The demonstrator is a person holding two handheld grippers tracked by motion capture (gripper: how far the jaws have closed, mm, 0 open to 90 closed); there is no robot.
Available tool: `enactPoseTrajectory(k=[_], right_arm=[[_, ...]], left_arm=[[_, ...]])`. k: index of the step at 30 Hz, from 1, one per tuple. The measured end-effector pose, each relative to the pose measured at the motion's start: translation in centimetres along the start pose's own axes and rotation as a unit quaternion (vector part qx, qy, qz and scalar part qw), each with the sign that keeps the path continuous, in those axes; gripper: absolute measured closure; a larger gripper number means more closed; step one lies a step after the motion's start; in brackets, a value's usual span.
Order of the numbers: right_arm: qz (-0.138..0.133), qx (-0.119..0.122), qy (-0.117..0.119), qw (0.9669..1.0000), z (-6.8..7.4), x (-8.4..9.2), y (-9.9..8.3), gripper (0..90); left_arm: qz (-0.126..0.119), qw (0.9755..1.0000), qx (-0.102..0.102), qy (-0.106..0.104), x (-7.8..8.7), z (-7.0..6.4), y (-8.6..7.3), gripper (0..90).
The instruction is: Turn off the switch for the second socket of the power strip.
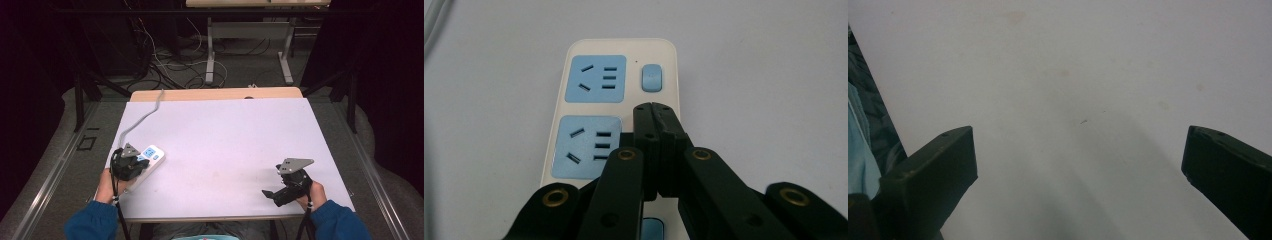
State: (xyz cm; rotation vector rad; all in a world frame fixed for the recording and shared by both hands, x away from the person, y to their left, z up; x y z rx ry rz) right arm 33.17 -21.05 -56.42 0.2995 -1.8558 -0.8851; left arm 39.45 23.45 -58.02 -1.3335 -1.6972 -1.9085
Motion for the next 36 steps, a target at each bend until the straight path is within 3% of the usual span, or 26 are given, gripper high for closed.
enactPoseTrajectory(k=[11, 13, 14, 16, 18, 22, 23, 26, 36], right_arm=[[0.001, 0.001, 0.0, 1.0, -0.02, -0.04, -0.02, 0.8], [-0.001, 0.002, -0.003, 1.0, -0.04, -0.06, 0.0, 0.8], [-0.001, 0.002, -0.003, 1.0, -0.03, -0.06, 0.0, 0.8], [0.0, 0.001, -0.003, 1.0, -0.02, -0.05, -0.01, 0.8], [0.0, 0.002, -0.003, 1.0, -0.03, -0.05, -0.01, 0.8], [0.005, 0.002, 0.003, 1.0, 0.04, 0.02, -0.06, 0.9], [0.001, 0.002, 0.0, 1.0, 0.02, -0.06, -0.01, 0.9], [0.002, 0.002, 0.001, 1.0, 0.03, -0.05, -0.03, 0.9], [0.003, 0.005, 0.0, 1.0, -0.02, -0.06, -0.04, 0.9]], left_arm=[[-0.002, 1.0, 0.005, -0.003, -0.02, 0.05, -0.02, 90.0], [0.004, 0.9999, 0.012, -0.007, 0.05, 0.02, -0.12, 90.0], [-0.009, 0.9999, 0.015, -0.001, -0.09, 0.07, -0.04, 90.0], [-0.012, 0.9997, 0.019, -0.003, -0.12, 0.06, -0.04, 90.0], [-0.005, 0.9997, 0.02, -0.009, -0.04, 0.03, -0.09, 90.0], [-0.001, 0.9998, 0.017, -0.008, -0.01, 0.1, -0.17, 90.0], [-0.01, 0.9998, 0.018, -0.002, -0.14, 0.11, -0.11, 90.0], [-0.001, 0.9998, 0.018, -0.007, -0.08, 0.1, -0.19, 90.0], [-0.002, 0.9998, 0.018, -0.008, -0.07, 0.07, -0.25, 90.0]])
Point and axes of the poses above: each handheld gripper's, and its own axes: x roughly backward along the jaws, y roughly out of its top, z roughly to its left, the point moved 7 cm from there along -x, roughly forward along the jaws, and after that the axes turned 14 degrees about x, right-handed, at the moved point
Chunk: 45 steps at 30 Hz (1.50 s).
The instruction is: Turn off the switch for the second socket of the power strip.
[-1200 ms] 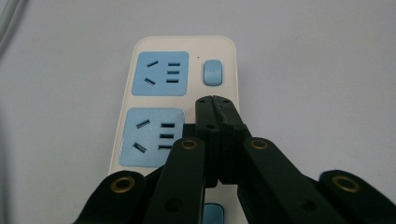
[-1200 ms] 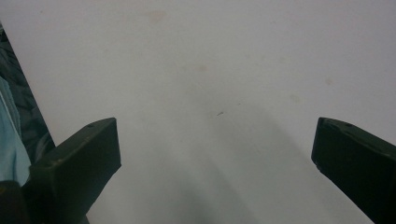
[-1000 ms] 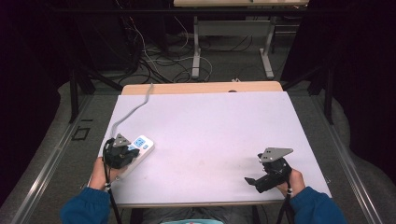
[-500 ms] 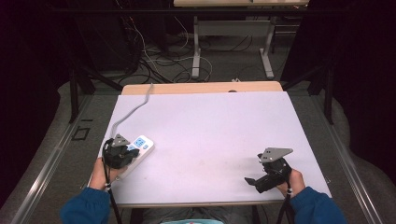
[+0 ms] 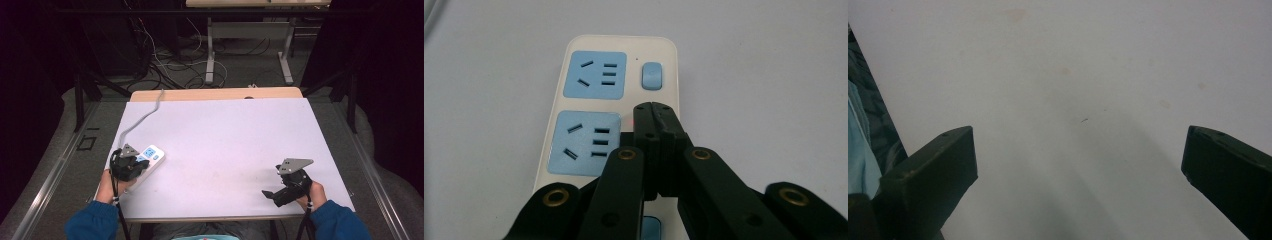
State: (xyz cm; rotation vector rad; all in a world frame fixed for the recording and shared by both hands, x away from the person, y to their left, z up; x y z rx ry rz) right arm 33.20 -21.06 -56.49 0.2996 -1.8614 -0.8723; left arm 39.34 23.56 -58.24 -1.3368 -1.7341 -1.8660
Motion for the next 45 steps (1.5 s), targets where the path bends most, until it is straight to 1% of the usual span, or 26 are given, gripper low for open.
enactPoseTrajectory(k=[2, 3, 4, 12, 14, 15, 17, 21, 23, 31, 33, 34, 35, 36, 37, 38, 40, 41, 42, 43, 44, 45], right_arm=[[0.0, 0.002, 0.001, 1.0, -0.01, -0.01, 0.0, 0.9], [-0.004, 0.001, -0.002, 1.0, -0.03, -0.08, 0.04, 0.9], [-0.004, -0.004, -0.002, 1.0, 0.05, -0.08, 0.03, 0.9], [-0.003, -0.003, -0.001, 1.0, 0.07, -0.1, 0.02, 0.9], [0.002, -0.003, 0.002, 1.0, 0.09, -0.04, -0.02, 1.0], [0.001, 0.002, 0.002, 1.0, 0.01, -0.07, -0.02, 1.1], [0.0, 0.0, -0.002, 1.0, -0.01, -0.13, 0.0, 1.1], [0.002, 0.002, 0.001, 1.0, -0.01, -0.1, -0.03, 1.1], [0.001, 0.002, 0.001, 1.0, -0.01, -0.11, -0.02, 1.1], [0.002, 0.001, 0.003, 1.0, 0.01, -0.1, -0.03, 1.1], [0.002, 0.001, 0.003, 1.0, 0.03, -0.1, -0.04, 1.1], [0.003, 0.001, 0.003, 1.0, 0.03, -0.1, -0.05, 1.1], [0.002, -0.004, 0.003, 1.0, 0.09, -0.13, -0.02, 1.1], [0.003, -0.003, -0.001, 1.0, 0.03, -0.16, -0.04, 1.1], [0.004, -0.008, -0.001, 1.0, 0.1, -0.14, -0.05, 1.1], [0.002, -0.002, 0.004, 1.0, 0.08, -0.12, -0.03, 1.1], [0.004, -0.006, 0.0, 1.0, 0.07, -0.14, -0.04, 1.1], [0.003, -0.003, 0.0, 1.0, 0.02, -0.16, -0.03, 1.1], [0.003, -0.004, 0.001, 1.0, 0.05, -0.15, -0.04, 1.1], [0.005, -0.009, 0.0, 0.9999, 0.11, -0.15, -0.06, 1.1], [0.004, -0.003, 0.001, 1.0, 0.02, -0.18, -0.05, 1.1], [0.004, -0.003, 0.0, 1.0, 0.02, -0.19, -0.05, 1.1]], left_arm=[[-0.001, 1.0, -0.002, 0.0, -0.01, 0.0, 0.02, 90.0], [0.001, 1.0, -0.001, 0.0, 0.01, -0.02, -0.03, 90.0], [0.0, 1.0, -0.002, 0.0, 0.0, 0.0, 0.0, 90.0], [-0.003, 1.0, -0.003, 0.002, -0.05, -0.06, 0.03, 90.0], [0.0, 1.0, -0.003, 0.004, -0.03, -0.13, -0.03, 90.0], [-0.001, 1.0, -0.004, 0.005, -0.02, -0.08, -0.01, 90.0], [-0.001, 1.0, -0.005, 0.003, -0.01, -0.06, -0.02, 90.0], [-0.003, 1.0, -0.001, 0.001, -0.04, -0.07, -0.01, 90.0], [-0.004, 1.0, -0.004, 0.001, -0.04, -0.02, 0.04, 90.0], [-0.002, 1.0, -0.003, 0.0, -0.03, 0.0, 0.04, 90.0], [-0.004, 1.0, 0.006, -0.004, -0.05, 0.0, 0.03, 90.0], [-0.005, 0.9999, 0.008, -0.005, -0.05, 0.08, 0.03, 90.0], [0.003, 0.9999, 0.009, -0.009, 0.06, 0.13, -0.01, 90.0], [0.0, 0.9999, 0.011, -0.01, 0.03, 0.17, 0.01, 90.0], [0.001, 0.9999, 0.01, -0.012, 0.04, 0.14, 0.0, 90.0], [-0.01, 0.9999, 0.01, -0.006, -0.09, 0.13, 0.07, 90.0], [-0.012, 0.9999, 0.007, -0.003, -0.09, 0.1, 0.07, 90.0], [-0.001, 1.0, 0.001, -0.006, 0.05, 0.08, 0.0, 90.0], [-0.002, 1.0, -0.001, -0.006, 0.02, 0.05, 0.02, 90.0], [-0.003, 1.0, -0.005, -0.005, 0.02, 0.01, 0.07, 90.0], [-0.004, 1.0, -0.008, -0.003, 0.01, -0.01, 0.07, 90.0], [-0.004, 0.9999, -0.009, -0.002, 0.01, -0.01, 0.08, 90.0]])
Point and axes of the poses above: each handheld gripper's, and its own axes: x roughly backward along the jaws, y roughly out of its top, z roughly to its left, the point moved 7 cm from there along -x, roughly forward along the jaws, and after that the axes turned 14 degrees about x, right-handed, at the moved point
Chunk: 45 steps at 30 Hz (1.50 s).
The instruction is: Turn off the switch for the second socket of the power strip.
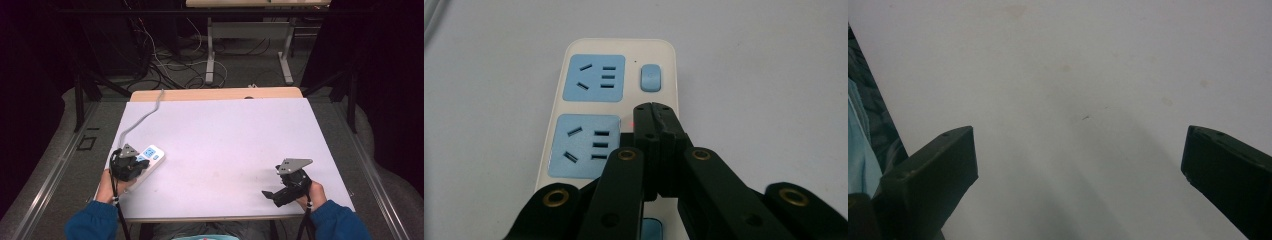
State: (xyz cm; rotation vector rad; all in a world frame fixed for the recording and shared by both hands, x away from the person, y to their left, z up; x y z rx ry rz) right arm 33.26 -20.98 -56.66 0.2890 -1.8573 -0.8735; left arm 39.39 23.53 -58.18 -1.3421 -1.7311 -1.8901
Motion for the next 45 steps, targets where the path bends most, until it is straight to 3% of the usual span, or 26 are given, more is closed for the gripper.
enactPoseTrajectory(k=[4, 6, 7, 32, 45], right_arm=[[0.001, 0.004, 0.003, 1.0, 0.0, 0.0, 0.0, 1.1], [0.002, 0.005, 0.002, 1.0, 0.0, 0.0, 0.0, 1.1], [0.002, 0.005, 0.001, 1.0, 0.0, 0.0, 0.0, 1.1], [0.004, 0.001, 0.003, 1.0, 0.1, 0.0, -0.1, 1.2], [0.005, 0.0, 0.003, 1.0, 0.1, 0.0, -0.1, 1.3]], left_arm=[[0.001, 1.0, 0.0, 0.002, 0.0, -0.1, 0.0, 90.0], [-0.012, 0.9999, 0.0, -0.005, 0.1, -0.3, 0.3, 90.0], [-0.004, 1.0, -0.001, -0.002, 0.1, -0.3, 0.3, 90.0], [-0.01, 0.9999, -0.005, 0.007, 0.2, -0.4, 0.4, 90.0], [-0.049, 0.9987, 0.005, 0.014, 1.2, -0.6, 1.3, 82.7]])
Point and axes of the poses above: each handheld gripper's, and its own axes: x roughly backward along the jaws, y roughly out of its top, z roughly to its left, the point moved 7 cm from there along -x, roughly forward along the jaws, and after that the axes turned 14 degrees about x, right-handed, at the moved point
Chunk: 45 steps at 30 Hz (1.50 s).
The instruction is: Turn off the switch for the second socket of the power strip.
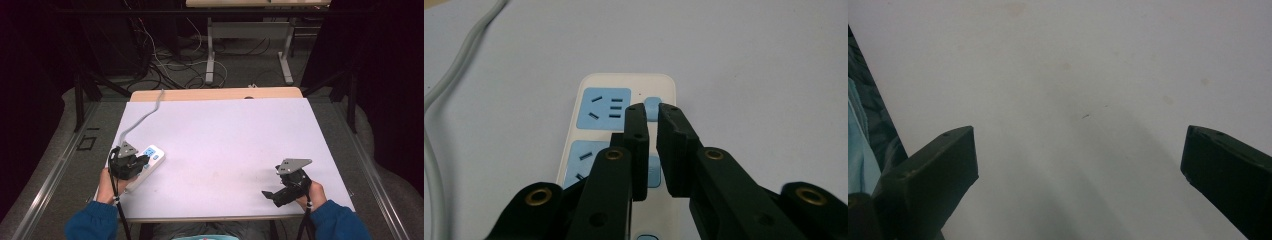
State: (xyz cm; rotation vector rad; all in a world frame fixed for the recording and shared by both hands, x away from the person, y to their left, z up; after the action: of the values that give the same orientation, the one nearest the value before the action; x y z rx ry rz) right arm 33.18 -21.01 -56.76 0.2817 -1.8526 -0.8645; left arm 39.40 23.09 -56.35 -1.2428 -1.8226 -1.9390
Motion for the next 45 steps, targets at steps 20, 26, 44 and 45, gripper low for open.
enactPoseTrajectory(k=[20, 26, 44, 45], right_arm=[[-0.004, 0.001, -0.002, 1.0, -0.1, 0.0, 0.1, 1.3], [-0.004, 0.001, -0.003, 1.0, -0.1, 0.0, 0.1, 1.3], [-0.003, 0.004, -0.001, 1.0, 0.0, 0.1, 0.1, 1.3], [-0.003, 0.005, -0.001, 1.0, 0.0, 0.1, 0.1, 1.3]], left_arm=[[0.0, 0.9997, 0.003, 0.026, 0.5, 0.2, 0.2, 15.1], [-0.002, 0.9993, 0.006, 0.037, 0.7, 0.5, 0.2, 1.0], [0.003, 0.9996, -0.003, 0.028, 1.1, 0.2, -0.3, 0.2], [0.004, 0.9996, -0.004, 0.028, 1.2, 0.2, -0.3, 0.2]])
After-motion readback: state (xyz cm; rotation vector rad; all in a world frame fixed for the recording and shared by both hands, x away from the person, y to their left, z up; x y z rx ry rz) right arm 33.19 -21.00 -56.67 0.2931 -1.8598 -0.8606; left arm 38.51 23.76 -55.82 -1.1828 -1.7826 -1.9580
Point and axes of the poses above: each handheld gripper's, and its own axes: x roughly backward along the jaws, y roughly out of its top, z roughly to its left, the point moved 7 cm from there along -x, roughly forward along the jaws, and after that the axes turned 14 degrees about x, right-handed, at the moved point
